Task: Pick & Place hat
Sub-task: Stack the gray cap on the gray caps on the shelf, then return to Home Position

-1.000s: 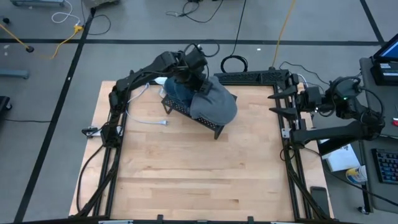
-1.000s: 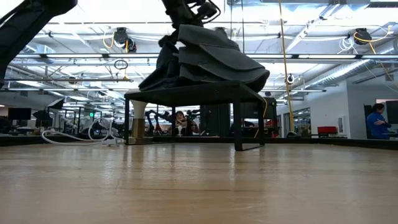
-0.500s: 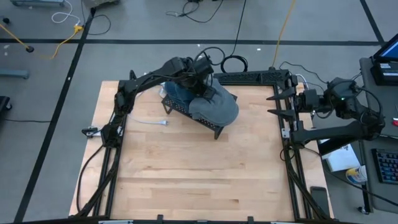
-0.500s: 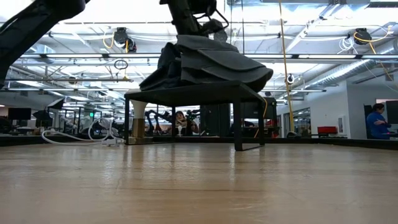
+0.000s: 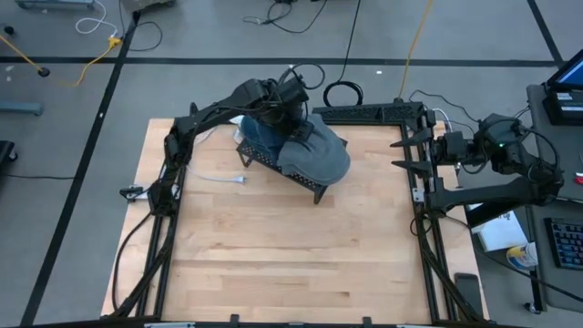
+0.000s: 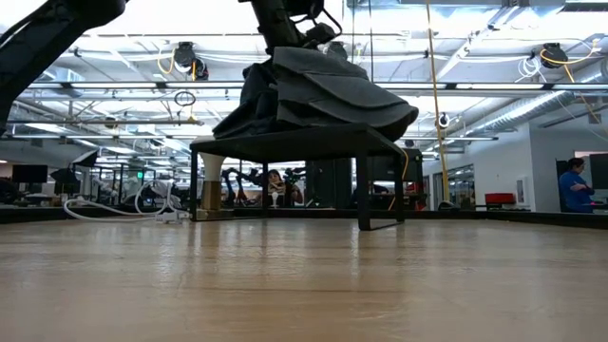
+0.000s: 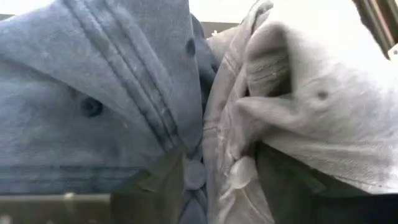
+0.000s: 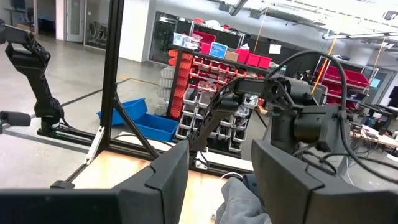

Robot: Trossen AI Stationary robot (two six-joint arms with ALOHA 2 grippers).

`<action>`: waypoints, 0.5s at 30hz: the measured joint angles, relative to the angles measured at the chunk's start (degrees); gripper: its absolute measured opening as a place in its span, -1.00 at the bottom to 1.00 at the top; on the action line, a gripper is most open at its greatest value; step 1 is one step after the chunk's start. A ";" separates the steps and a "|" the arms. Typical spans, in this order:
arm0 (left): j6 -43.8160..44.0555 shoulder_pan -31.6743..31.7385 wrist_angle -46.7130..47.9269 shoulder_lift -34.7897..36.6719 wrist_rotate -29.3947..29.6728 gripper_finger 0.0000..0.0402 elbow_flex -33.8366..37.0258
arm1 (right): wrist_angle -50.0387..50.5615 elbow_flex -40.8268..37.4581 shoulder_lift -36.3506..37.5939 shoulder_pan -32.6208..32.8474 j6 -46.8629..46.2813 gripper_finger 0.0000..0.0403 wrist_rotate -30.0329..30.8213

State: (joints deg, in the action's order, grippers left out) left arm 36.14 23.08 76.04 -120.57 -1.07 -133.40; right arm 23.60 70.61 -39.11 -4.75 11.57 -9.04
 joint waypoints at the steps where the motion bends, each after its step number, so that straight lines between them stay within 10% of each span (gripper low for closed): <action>1: 0.03 0.14 0.07 0.34 -0.37 0.02 0.00 | 0.04 0.00 -0.01 0.00 0.12 -0.17 -0.01; 15: -4.71 0.60 -2.63 4.86 -3.59 0.47 -0.04 | -0.08 0.00 -0.09 -0.02 5.58 -0.17 0.02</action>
State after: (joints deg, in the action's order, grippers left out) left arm 31.43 23.68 73.41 -115.71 -4.66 -133.45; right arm 23.52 70.61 -39.20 -4.78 17.16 -9.02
